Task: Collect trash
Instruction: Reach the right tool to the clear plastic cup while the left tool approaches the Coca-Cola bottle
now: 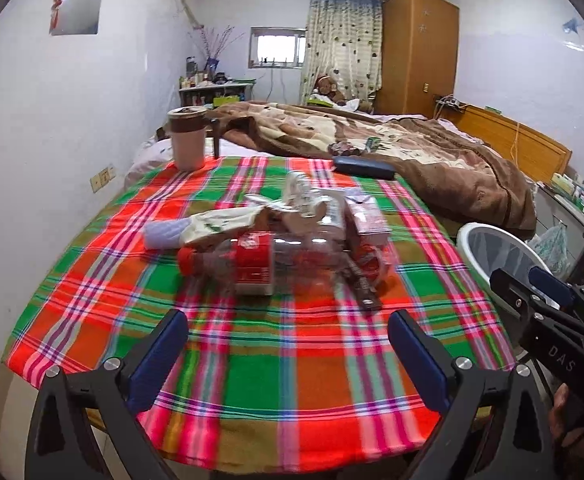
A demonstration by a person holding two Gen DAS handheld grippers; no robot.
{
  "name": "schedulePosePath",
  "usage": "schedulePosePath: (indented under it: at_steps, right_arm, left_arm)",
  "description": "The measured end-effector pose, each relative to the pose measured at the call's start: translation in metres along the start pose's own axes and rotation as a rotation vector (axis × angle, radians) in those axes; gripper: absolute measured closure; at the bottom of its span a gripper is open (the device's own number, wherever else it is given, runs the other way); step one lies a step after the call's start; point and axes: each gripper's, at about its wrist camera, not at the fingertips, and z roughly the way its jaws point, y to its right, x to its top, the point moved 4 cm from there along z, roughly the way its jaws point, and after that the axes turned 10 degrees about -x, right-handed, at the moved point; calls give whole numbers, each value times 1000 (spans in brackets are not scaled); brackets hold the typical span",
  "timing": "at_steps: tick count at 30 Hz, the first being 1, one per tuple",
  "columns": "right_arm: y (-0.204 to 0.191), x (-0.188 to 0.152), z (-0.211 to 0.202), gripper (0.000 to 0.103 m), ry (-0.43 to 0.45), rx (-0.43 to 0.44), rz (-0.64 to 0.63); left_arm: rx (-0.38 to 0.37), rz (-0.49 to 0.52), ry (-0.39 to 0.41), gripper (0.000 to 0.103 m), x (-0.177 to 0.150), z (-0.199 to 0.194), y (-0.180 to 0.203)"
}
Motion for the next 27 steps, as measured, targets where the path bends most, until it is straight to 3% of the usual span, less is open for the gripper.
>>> schedulePosePath:
  at_steps: [10, 17, 23, 27]
  right_arm:
    - [-33, 0, 36, 30, -94, 127, -14]
    - [-49, 5, 59, 37, -163, 182, -3]
    - [-66, 6, 76, 37, -207, 192, -18]
    - [-70, 6, 82, 44, -232, 194, -12]
  left_arm:
    - [-15, -53, -54, 3, 0, 17, -50]
    - [-73, -75, -72, 3, 8, 33, -68]
    - [-89, -69, -66, 3, 19, 42, -83]
    - [-84, -47, -75, 3, 27, 54, -90]
